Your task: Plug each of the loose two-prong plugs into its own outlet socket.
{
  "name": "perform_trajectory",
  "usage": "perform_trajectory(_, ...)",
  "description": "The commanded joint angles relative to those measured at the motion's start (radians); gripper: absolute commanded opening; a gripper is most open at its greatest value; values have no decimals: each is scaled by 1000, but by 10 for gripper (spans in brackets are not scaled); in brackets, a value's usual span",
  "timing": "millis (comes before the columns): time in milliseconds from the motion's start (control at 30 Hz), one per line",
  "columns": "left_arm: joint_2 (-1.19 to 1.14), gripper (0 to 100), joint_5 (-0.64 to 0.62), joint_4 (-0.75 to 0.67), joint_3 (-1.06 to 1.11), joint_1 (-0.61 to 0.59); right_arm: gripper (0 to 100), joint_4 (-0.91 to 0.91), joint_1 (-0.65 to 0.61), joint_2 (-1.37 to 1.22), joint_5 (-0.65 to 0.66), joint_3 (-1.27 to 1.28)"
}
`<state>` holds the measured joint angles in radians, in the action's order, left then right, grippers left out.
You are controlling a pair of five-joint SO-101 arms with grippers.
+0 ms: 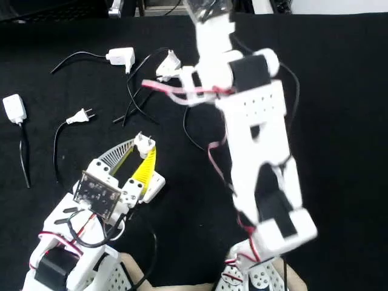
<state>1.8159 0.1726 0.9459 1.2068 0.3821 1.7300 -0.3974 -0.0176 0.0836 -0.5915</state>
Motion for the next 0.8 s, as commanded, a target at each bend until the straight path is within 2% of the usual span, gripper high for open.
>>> perform_trajectory(0, 6, 29, -3, -35, -5, 31, 12, 29, -91, 165, 43, 59)
perform_trajectory(200, 8, 29, -3, -35, -15, 50, 12, 29, -230, 318, 103, 157)
perform_trajectory(767, 6, 29, 32, -126, 71, 51, 12, 29, -503, 607, 213, 352)
